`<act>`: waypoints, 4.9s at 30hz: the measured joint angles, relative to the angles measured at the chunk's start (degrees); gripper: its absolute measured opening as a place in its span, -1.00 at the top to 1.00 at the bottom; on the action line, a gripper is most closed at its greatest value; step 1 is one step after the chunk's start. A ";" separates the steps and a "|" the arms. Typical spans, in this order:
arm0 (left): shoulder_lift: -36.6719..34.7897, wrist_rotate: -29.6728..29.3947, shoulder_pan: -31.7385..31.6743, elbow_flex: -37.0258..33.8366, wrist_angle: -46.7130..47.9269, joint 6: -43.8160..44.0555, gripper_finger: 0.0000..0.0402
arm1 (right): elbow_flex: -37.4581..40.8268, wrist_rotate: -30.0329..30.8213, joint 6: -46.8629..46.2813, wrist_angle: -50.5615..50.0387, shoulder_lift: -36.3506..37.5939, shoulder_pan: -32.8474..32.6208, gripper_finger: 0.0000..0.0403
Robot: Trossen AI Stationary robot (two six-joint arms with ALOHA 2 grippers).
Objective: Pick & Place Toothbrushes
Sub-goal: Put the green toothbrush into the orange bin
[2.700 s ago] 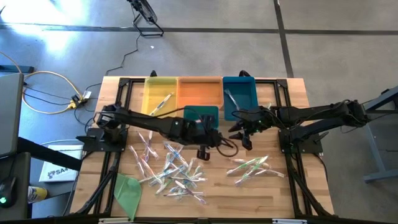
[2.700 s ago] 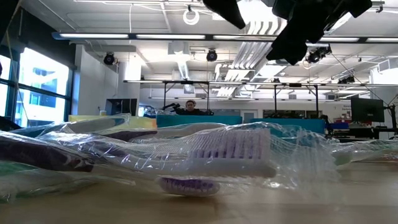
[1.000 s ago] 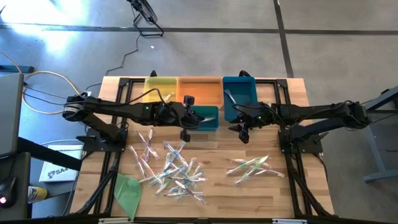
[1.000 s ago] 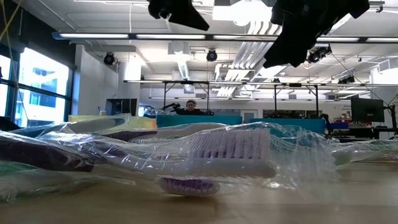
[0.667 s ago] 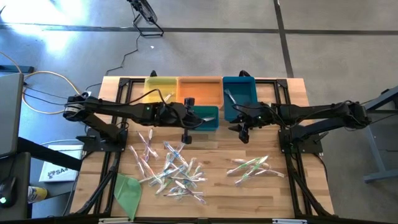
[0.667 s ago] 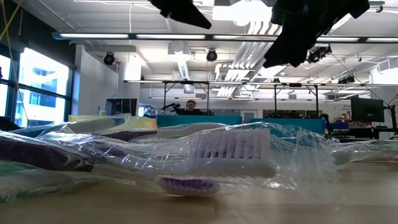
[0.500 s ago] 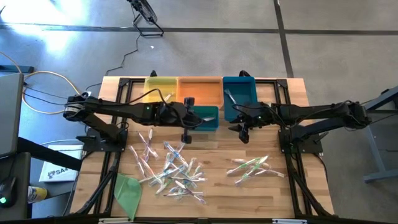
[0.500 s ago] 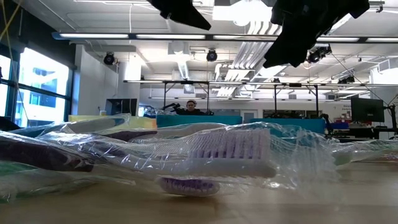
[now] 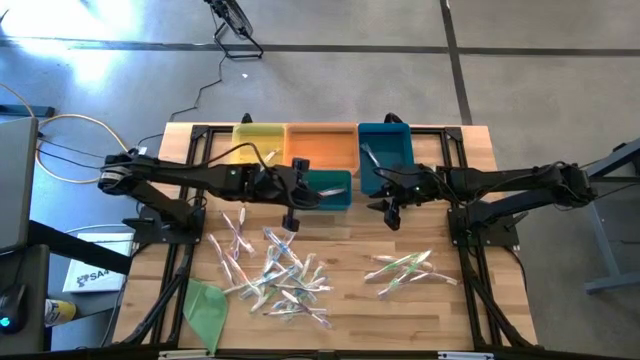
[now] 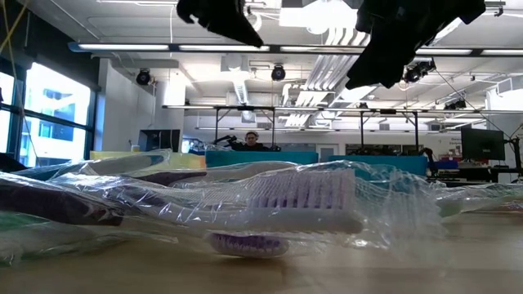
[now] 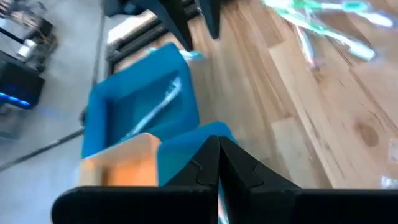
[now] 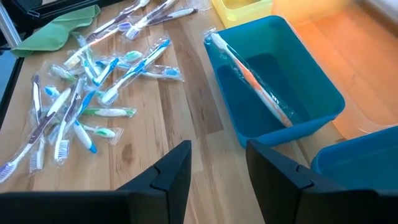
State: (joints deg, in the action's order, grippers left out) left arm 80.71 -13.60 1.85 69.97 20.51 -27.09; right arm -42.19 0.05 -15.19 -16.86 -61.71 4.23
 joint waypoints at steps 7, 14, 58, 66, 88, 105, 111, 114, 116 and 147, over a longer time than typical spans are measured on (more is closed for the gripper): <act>-6.27 -0.97 0.02 -7.17 -0.23 -1.21 1.00 | 0.00 -1.63 0.14 -0.05 0.00 0.02 0.28; -12.76 3.08 0.02 -24.02 -17.92 4.38 1.00 | 0.00 -1.72 0.43 -0.09 0.00 0.02 0.28; -23.78 3.93 0.00 -28.44 -22.92 6.33 1.00 | 0.02 5.89 -1.92 -11.25 -0.86 -21.00 0.28; -28.57 2.50 0.02 -28.41 -18.20 5.92 1.00 | 0.02 0.29 -8.68 -9.69 -6.71 -19.89 0.28; -28.33 2.35 0.02 -28.44 -16.87 4.41 1.00 | 0.02 0.05 -19.50 -21.68 -13.02 -32.62 0.28; -28.33 1.89 0.02 -28.44 -15.80 4.41 1.00 | 0.02 2.97 -19.52 -19.24 -22.87 -32.63 0.28; -28.33 1.89 0.02 -28.46 -15.59 4.41 1.00 | 0.02 3.02 -19.68 -19.12 -23.04 -32.63 0.34; -28.33 1.89 0.02 -28.48 -15.58 4.41 1.00 | 0.02 2.94 -19.72 -19.04 -23.04 -32.63 0.47; -28.33 1.89 0.02 -28.48 -15.61 4.41 1.00 | 0.02 2.90 -19.72 -18.84 -23.04 -32.63 0.58; -28.33 1.92 0.02 -28.48 -15.69 4.41 1.00 | -2.61 11.99 -19.35 -18.08 -10.70 -29.73 0.99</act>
State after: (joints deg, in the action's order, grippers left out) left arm 52.38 -11.68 1.87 41.50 4.82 -22.68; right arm -44.80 12.04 -34.55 -34.95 -72.42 -25.50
